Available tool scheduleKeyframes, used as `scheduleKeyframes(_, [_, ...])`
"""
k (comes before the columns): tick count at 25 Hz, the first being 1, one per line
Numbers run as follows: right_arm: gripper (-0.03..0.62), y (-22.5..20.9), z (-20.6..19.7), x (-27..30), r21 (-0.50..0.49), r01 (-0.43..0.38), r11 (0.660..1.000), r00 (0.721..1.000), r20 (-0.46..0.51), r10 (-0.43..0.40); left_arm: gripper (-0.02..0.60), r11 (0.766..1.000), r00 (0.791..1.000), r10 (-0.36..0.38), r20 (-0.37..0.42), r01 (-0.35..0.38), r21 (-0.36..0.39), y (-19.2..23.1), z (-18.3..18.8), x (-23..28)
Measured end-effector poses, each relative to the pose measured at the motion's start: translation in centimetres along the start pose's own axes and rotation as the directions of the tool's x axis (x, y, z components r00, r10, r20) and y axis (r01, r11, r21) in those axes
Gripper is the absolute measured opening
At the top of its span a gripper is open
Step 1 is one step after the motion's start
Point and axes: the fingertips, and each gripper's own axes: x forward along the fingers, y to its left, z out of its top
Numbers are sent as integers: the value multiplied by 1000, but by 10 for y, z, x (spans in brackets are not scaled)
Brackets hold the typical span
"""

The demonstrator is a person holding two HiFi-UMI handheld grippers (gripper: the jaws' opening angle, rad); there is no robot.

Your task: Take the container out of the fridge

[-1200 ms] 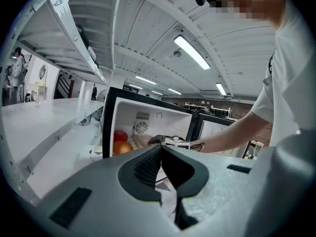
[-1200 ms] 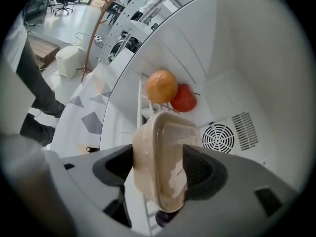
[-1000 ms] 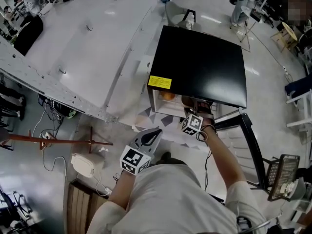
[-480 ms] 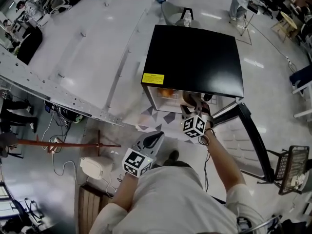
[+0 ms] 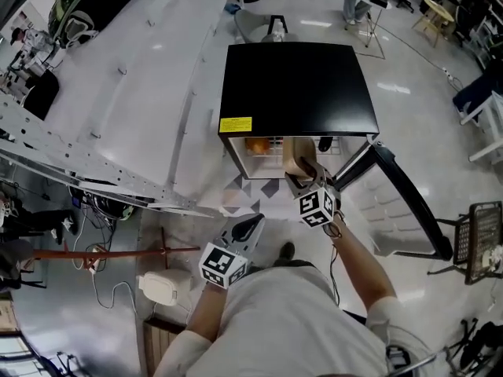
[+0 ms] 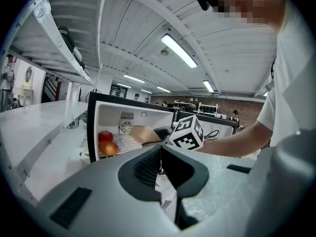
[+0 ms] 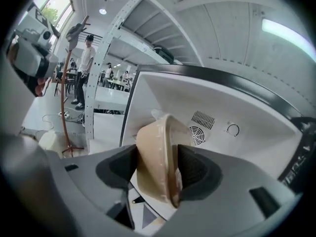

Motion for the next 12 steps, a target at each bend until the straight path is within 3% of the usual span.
scheduleKeyframes(5, [258, 9, 3, -28, 164, 15, 986, 1000, 10, -17, 5, 1000, 1000, 20, 20, -20, -15, 8, -5, -41])
scheduleKeyframes(12, [256, 29, 16, -71, 242, 32, 970, 998, 36, -42, 5, 998, 998, 41, 43, -39, -46, 10, -25, -93])
